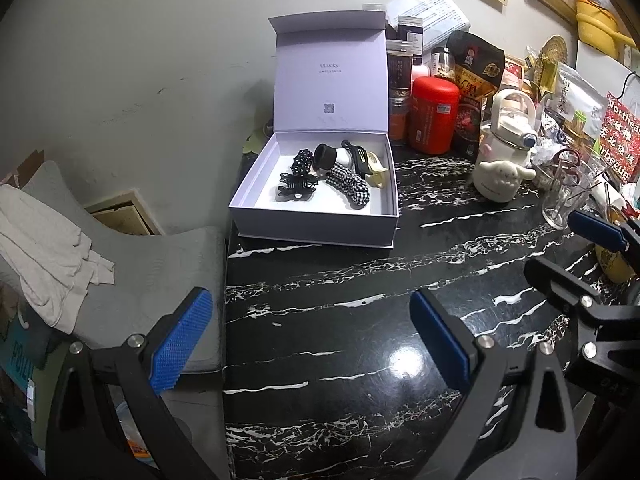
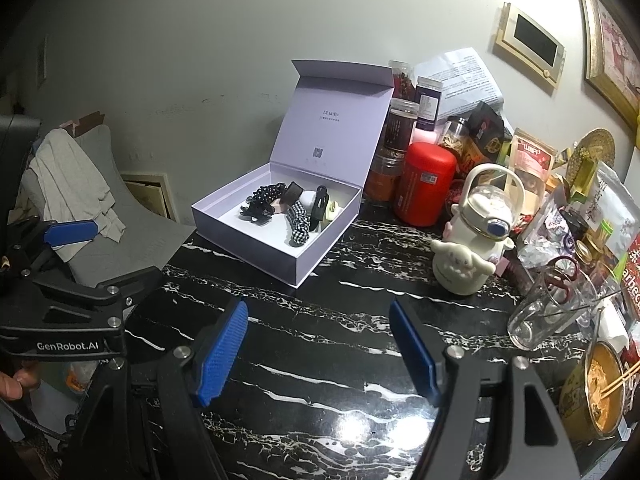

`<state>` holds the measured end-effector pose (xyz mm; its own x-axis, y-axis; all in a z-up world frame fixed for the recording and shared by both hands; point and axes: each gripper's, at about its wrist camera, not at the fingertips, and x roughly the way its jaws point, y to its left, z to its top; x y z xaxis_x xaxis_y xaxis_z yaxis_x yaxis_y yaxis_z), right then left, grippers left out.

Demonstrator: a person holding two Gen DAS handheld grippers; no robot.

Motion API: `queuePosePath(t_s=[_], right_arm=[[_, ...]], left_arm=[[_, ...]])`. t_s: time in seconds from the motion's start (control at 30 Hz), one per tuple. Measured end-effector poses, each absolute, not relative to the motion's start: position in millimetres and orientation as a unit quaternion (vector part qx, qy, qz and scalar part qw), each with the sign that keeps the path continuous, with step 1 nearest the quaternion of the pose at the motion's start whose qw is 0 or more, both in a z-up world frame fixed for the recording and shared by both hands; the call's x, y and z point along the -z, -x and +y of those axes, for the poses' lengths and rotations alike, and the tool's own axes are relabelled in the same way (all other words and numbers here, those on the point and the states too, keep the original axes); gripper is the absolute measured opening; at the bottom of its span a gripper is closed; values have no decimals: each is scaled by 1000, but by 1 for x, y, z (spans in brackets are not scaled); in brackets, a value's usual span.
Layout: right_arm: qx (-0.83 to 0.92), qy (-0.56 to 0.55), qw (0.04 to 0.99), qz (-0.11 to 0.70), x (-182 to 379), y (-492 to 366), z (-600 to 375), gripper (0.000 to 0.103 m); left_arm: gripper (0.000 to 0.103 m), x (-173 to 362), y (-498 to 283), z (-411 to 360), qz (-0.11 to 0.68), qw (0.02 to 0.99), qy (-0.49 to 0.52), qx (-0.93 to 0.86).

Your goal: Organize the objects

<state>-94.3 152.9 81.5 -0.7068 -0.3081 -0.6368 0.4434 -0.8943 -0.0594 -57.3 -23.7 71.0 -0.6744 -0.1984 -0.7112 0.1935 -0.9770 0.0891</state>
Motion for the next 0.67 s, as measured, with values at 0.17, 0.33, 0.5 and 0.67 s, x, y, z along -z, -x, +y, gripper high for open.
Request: queuePosePath(t_s=[0.17, 0.33, 0.5, 0.67], right_arm=[[917, -326, 204, 104, -79, 95, 153, 74], [916, -330, 204, 103, -76, 98, 153, 74], [914, -334, 206, 100, -71, 100, 155, 74], [913, -338, 205, 98, -68, 103, 156, 74]], left_arm=[[99, -69, 58, -24, -2, 103, -391, 914], [99, -66, 61, -24, -4, 103, -392, 914], [99, -65, 62, -24, -2, 99, -391, 915], [99, -64, 63, -21, -6, 97, -392, 915]])
